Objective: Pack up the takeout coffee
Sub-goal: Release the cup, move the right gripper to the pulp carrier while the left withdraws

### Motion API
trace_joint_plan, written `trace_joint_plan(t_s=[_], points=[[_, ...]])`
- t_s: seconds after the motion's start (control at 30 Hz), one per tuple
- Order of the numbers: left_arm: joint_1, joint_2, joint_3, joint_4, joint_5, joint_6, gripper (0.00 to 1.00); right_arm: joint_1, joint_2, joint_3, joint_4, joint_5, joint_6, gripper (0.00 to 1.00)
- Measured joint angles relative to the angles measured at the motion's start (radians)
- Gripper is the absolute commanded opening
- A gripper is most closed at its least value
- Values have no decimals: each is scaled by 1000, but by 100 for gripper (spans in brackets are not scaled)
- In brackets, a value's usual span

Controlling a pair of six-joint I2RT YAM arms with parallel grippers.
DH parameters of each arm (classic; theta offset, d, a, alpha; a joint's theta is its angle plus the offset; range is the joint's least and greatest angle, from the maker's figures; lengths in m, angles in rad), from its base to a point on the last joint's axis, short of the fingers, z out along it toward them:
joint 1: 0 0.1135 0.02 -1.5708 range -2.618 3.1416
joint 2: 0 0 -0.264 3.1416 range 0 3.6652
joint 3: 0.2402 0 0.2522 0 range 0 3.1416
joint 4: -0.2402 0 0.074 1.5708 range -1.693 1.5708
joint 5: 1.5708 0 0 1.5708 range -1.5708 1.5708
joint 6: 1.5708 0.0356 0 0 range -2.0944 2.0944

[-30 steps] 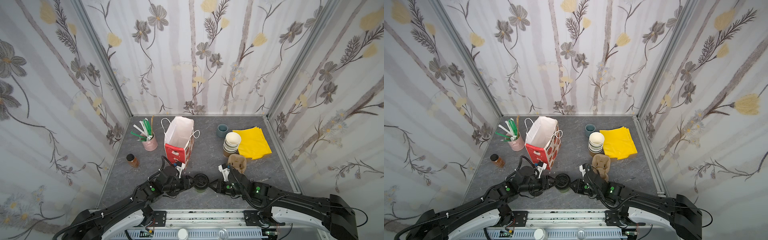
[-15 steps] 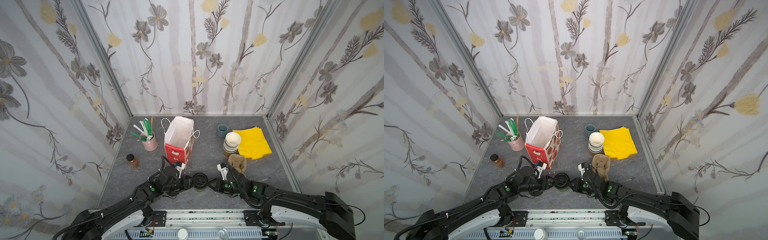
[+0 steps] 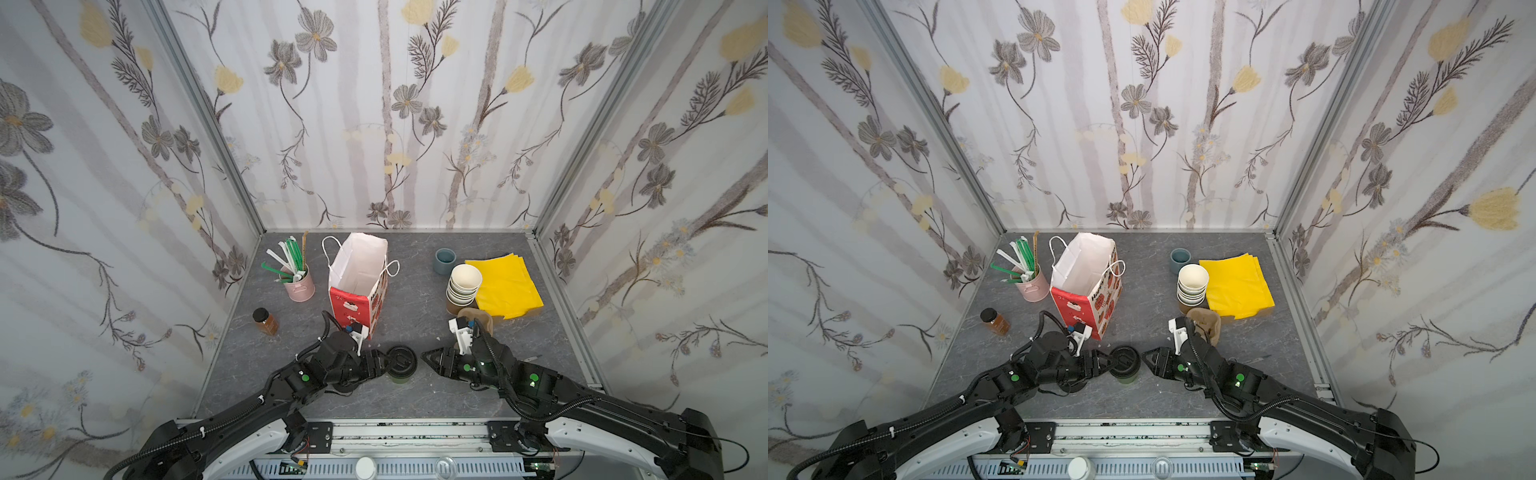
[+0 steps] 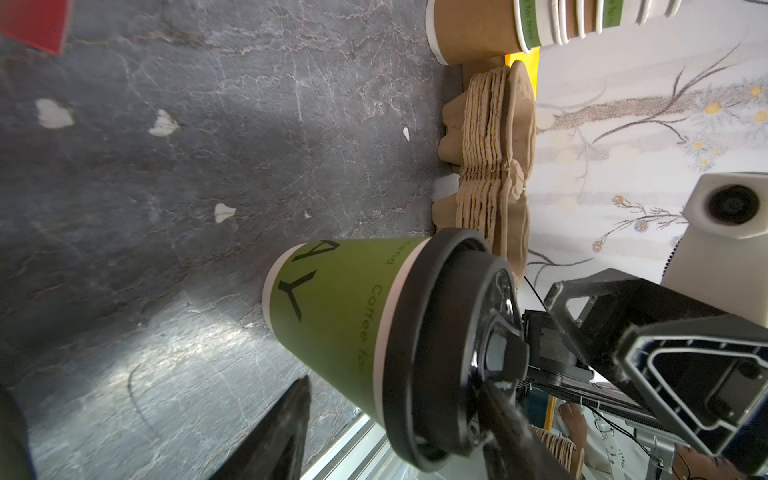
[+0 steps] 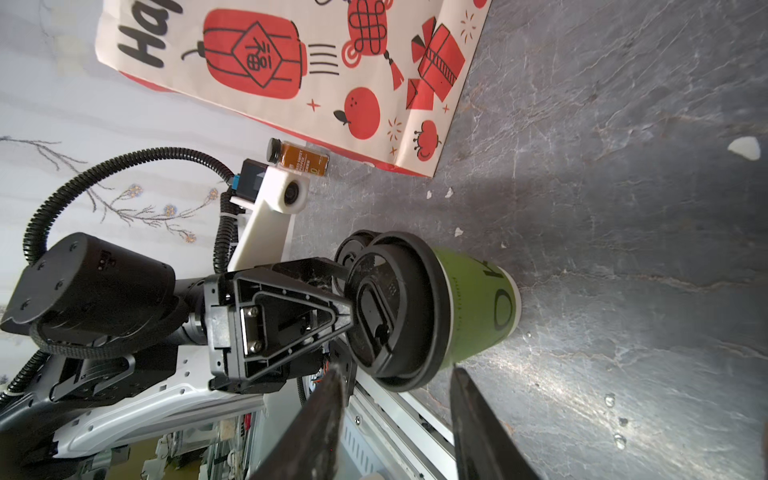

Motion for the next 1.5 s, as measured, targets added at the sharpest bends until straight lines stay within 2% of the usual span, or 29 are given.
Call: trace_joint_plan(t_s=[0.27,0.33,0.43,0.53,0.7,0.83,0.97,1.07,1.23,1.4,1.5], points=[[0,-36,26,-18,0,11,76,-11,-2,0,-37,10,-19,45],[0,-49,32,-22,0,14,76,-11,-2,2,-43,10,-25,45],[1,-95,35,-33,-21,23,70,-13,-10,11,-78,11,-35,46],[-2,-198,59,-65,-114,45,69,-25,-23,79,-190,51,-70,47],[-6,-395,113,-82,-378,122,70,-55,-67,263,-412,244,-150,51],[-6,-446,121,-106,-586,174,74,-120,-81,311,-578,376,-164,53],[-5,-444,126,-126,-729,198,76,-183,-69,306,-689,437,-128,55],[-5,-446,126,-132,-804,200,77,-209,-42,272,-709,444,-91,58],[-5,-478,113,-134,-865,195,77,-215,51,267,-730,437,-77,70],[-4,-483,109,-144,-884,189,77,-248,144,279,-727,428,-77,69],[-4,-472,109,-148,-890,189,77,-253,200,307,-731,424,-78,65]])
